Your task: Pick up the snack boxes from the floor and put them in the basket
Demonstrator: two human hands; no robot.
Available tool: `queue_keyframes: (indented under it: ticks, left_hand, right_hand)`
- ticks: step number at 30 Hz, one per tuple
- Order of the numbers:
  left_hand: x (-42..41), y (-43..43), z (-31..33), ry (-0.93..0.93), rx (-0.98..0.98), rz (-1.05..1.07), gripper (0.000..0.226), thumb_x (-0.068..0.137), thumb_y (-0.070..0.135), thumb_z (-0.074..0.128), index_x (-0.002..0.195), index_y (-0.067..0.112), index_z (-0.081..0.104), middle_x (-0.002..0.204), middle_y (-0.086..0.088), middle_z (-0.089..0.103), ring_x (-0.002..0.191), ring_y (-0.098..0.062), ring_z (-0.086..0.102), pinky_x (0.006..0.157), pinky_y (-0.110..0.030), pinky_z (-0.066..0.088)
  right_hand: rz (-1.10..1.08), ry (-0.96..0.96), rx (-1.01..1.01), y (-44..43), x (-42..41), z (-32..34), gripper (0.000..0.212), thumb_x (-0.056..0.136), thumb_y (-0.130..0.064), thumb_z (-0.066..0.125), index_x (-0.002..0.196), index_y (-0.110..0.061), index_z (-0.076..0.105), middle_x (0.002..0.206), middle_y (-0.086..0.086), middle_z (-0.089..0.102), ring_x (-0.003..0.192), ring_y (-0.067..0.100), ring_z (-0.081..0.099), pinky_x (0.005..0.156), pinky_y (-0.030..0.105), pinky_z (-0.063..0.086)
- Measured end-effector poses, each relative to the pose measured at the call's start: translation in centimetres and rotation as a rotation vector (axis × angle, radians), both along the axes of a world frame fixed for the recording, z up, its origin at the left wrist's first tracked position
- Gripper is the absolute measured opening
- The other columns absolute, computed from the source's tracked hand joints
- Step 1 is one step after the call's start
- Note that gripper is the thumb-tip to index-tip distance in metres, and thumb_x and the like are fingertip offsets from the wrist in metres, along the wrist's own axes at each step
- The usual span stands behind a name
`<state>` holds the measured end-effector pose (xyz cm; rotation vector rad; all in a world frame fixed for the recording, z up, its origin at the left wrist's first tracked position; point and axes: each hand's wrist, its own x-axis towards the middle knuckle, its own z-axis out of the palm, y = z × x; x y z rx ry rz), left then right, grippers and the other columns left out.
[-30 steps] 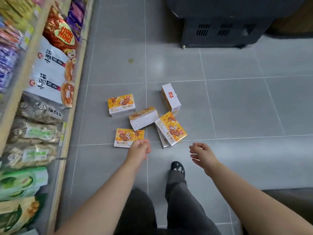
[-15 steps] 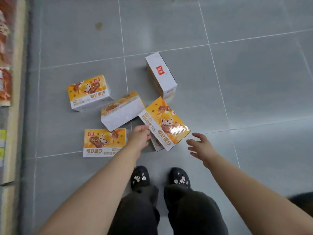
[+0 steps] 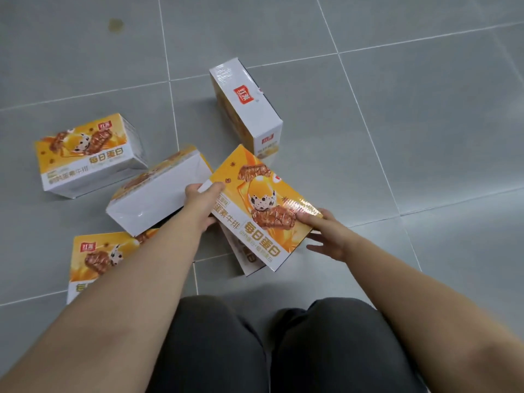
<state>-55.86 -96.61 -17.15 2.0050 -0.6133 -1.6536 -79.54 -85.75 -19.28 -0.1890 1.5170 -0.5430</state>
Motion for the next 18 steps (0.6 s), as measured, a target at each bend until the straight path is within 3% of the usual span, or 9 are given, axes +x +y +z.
queue_keyframes:
  ticks: [3, 6, 9, 11, 13, 15, 18]
  left_hand:
    - [0.8, 0.6, 4.2, 0.066, 0.059, 0.095, 0.031, 0.085, 0.028, 0.064, 0.106, 0.012, 0.049, 0.095, -0.012, 0.068, 0.09, -0.026, 0.067, 0.078, -0.041, 0.055]
    - [1.5, 1.4, 10.7, 0.113, 0.112, 0.194, 0.023, 0.088, 0.032, 0.061, 0.095, 0.016, 0.047, 0.088, -0.009, 0.065, 0.085, -0.025, 0.063, 0.082, -0.04, 0.05]
    - [2.7, 1.9, 18.7, 0.14, 0.116, 0.274, 0.034, 0.087, 0.037, 0.062, 0.11, 0.016, 0.048, 0.092, -0.007, 0.067, 0.09, -0.025, 0.063, 0.081, -0.039, 0.048]
    - [3.8, 2.4, 24.4, 0.131, 0.105, 0.318, 0.026, 0.087, 0.034, 0.061, 0.105, 0.018, 0.052, 0.088, -0.005, 0.067, 0.092, -0.023, 0.065, 0.082, -0.038, 0.05]
    - [5.0, 3.1, 30.7, 0.105, 0.077, 0.353, 0.015, 0.089, 0.026, 0.059, 0.099, 0.017, 0.051, 0.081, -0.005, 0.064, 0.083, -0.022, 0.064, 0.082, -0.036, 0.051]
    - [5.7, 4.1, 36.0, 0.095, 0.063, 0.374, 0.008, 0.09, 0.022, 0.058, 0.091, 0.014, 0.054, 0.078, -0.005, 0.063, 0.078, -0.022, 0.063, 0.081, -0.035, 0.052]
    - [7.3, 7.1, 43.5, 0.054, 0.037, 0.427, 0.014, 0.092, 0.019, 0.054, 0.079, 0.013, 0.055, 0.074, -0.005, 0.063, 0.071, -0.018, 0.061, 0.067, -0.03, 0.051]
  right_hand:
    - [-0.121, 0.063, -0.098, -0.9, 0.5, 4.4, 0.1, 0.066, -0.025, 0.085, 0.145, -0.029, 0.023, 0.125, 0.003, 0.057, 0.118, 0.02, 0.054, 0.111, 0.046, 0.03]
    - [-0.184, 0.088, -0.197, -2.0, 1.1, 11.5, 0.124, 0.05, -0.027, 0.091, 0.15, -0.024, 0.017, 0.136, 0.005, 0.049, 0.123, 0.021, 0.051, 0.097, 0.036, 0.033]
    - [-0.183, 0.097, -0.268, -3.0, 1.9, 20.1, 0.111, 0.049, -0.031, 0.086, 0.144, -0.018, 0.03, 0.134, 0.003, 0.051, 0.111, 0.012, 0.057, 0.078, 0.024, 0.038]
    - [-0.145, 0.074, -0.309, -3.3, 2.8, 26.3, 0.098, 0.053, -0.03, 0.083, 0.138, -0.016, 0.038, 0.13, 0.002, 0.054, 0.101, 0.006, 0.06, 0.067, 0.02, 0.039]
    - [-0.104, 0.056, -0.323, -3.2, 3.6, 31.9, 0.087, 0.057, -0.029, 0.084, 0.133, -0.017, 0.044, 0.129, 0.004, 0.057, 0.102, 0.009, 0.063, 0.071, 0.022, 0.041]
    - [-0.091, 0.038, -0.311, -2.7, 4.3, 36.3, 0.079, 0.061, -0.03, 0.086, 0.13, -0.02, 0.048, 0.128, 0.004, 0.06, 0.107, 0.016, 0.064, 0.087, 0.033, 0.045]
    - [-0.043, -0.013, -0.259, -1.1, 5.4, 43.1, 0.077, 0.063, -0.038, 0.085, 0.128, -0.02, 0.047, 0.125, 0.006, 0.063, 0.105, 0.019, 0.067, 0.093, 0.045, 0.049]
